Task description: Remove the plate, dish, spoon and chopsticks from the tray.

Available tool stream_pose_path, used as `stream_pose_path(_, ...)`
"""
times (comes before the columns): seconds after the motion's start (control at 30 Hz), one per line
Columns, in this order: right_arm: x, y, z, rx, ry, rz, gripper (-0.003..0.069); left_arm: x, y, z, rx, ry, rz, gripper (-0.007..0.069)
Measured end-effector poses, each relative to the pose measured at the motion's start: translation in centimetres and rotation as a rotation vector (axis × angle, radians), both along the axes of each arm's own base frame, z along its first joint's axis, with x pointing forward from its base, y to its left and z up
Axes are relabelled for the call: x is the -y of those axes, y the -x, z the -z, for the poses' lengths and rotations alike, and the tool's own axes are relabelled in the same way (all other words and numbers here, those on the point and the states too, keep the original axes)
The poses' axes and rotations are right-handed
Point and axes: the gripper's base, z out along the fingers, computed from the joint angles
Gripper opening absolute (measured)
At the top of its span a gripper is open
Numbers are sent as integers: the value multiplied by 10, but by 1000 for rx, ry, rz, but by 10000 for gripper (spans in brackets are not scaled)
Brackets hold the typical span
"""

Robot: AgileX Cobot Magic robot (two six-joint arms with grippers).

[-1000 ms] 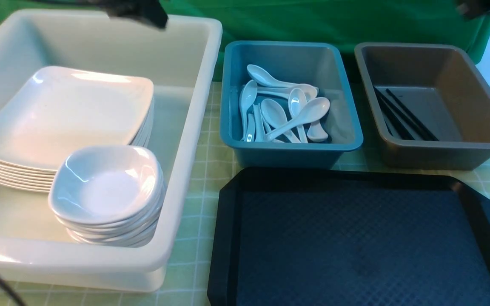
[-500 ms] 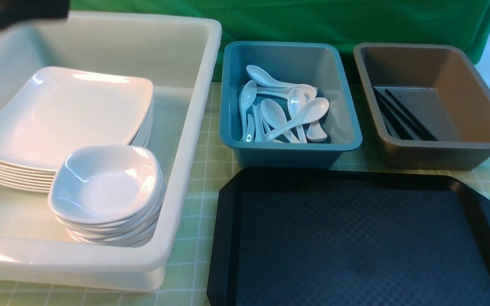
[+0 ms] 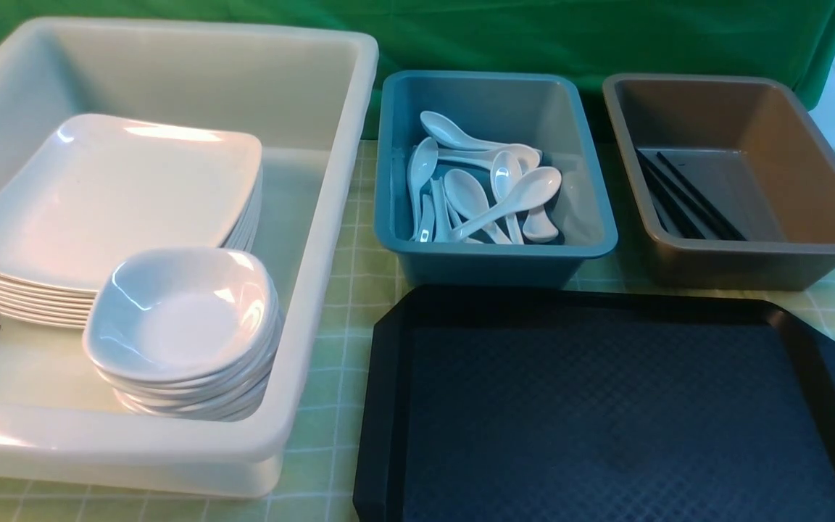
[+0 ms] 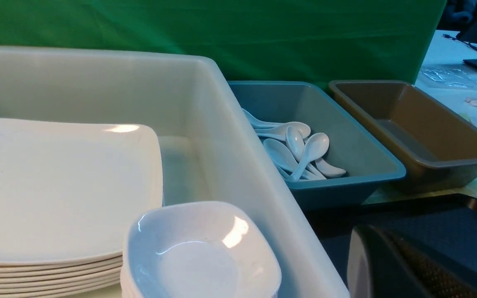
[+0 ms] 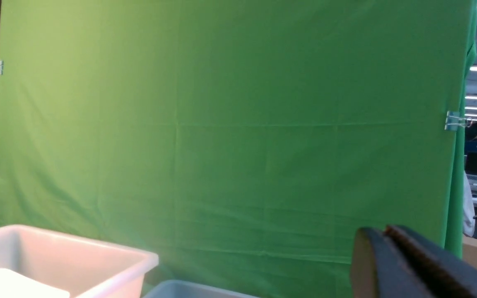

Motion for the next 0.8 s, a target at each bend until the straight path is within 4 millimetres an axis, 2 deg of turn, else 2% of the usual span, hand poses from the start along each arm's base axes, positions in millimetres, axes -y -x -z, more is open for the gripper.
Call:
stream_pose_path(0.6,0,0,0,2,-3,-3,67,-1,3,2,15,-14,-10,-13)
stream_pose_path(0.8,0,0,0,4,-4,-3,79,-4,2,3,41,-123,-24,-13)
